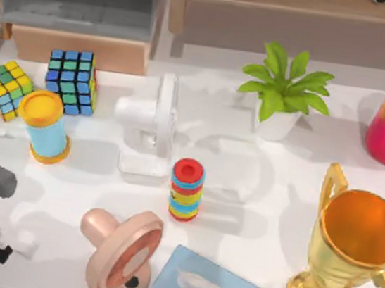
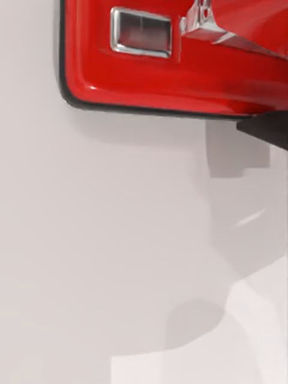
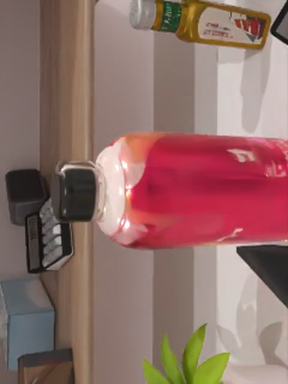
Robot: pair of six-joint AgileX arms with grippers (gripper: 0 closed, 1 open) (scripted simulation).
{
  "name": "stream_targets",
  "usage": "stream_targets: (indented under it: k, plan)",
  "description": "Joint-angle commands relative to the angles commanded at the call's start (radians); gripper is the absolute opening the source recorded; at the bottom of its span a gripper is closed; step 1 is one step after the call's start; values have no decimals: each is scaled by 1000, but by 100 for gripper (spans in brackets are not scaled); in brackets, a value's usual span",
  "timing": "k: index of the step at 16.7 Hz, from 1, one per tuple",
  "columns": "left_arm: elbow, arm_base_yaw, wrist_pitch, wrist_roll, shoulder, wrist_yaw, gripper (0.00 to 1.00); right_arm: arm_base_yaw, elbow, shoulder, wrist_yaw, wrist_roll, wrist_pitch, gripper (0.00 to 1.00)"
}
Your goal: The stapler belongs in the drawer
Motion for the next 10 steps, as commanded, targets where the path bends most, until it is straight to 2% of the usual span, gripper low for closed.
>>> stream_targets:
  k: [1, 2, 10]
  plan:
    - [0, 0, 0, 0, 0, 0, 2, 0, 0, 0, 0, 0, 0, 100]
    - [0, 0, 0, 0, 0, 0, 0, 0, 0, 0, 0, 0, 0, 100]
    - [1, 0, 0, 1, -1, 0, 0, 0, 0, 0, 0, 0, 0, 100]
